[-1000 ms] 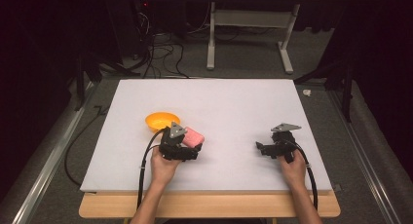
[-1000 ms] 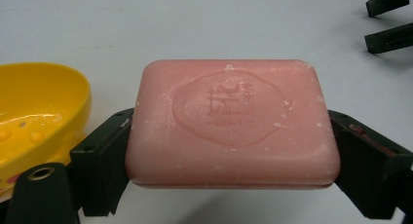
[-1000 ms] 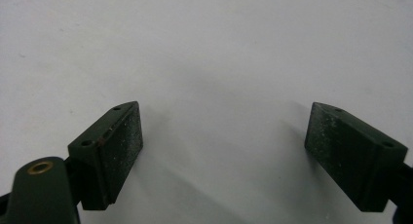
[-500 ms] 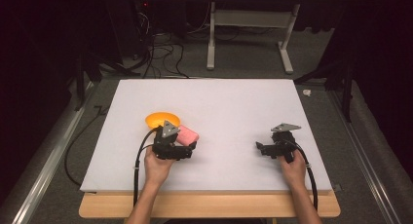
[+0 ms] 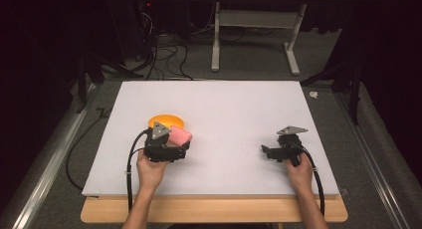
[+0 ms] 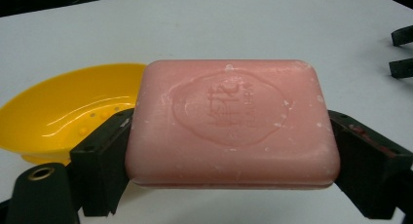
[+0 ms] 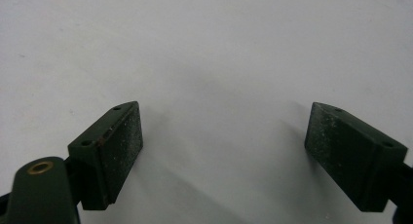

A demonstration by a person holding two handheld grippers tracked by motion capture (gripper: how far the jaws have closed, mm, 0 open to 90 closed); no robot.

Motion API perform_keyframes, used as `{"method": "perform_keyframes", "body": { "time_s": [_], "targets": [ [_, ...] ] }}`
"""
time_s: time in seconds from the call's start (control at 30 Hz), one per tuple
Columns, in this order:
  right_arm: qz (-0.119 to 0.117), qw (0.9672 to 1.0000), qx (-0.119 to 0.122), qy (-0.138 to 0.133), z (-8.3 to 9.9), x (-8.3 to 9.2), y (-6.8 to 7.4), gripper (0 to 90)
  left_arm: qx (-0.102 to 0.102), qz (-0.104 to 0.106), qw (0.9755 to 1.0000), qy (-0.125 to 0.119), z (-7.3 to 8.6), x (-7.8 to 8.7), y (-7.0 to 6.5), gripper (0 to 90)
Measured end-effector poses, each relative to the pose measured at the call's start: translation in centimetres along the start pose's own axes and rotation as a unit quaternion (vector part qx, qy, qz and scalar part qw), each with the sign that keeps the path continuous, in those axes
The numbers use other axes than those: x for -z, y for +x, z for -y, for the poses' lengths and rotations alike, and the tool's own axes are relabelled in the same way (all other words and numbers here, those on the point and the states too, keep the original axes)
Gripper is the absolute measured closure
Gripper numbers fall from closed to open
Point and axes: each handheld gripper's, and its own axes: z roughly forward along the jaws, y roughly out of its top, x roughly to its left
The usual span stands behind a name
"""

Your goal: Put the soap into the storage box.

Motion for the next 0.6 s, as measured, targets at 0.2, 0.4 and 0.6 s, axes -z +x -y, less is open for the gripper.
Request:
{"method": "perform_keyframes", "body": {
  "time_s": [0.2,0.4,0.6],
  "targets": [
    [0.0,1.0,0.0,0.0,0.0,0.0,0.0,14.5,-0.001,-0.01,0.9999,0.008,-0.2,-0.2,0.1,13.6],
    [0.0,1.0,0.0,0.0,0.0,0.0,0.0,14.6,0.009,-0.024,0.9997,0.006,-0.7,-0.1,0.8,13.6],
    [0.0,1.0,0.0,0.0,0.0,0.0,0.0,14.6,0.012,-0.036,0.9992,0.009,-1.4,-0.1,1.6,13.6]
  ]
}}
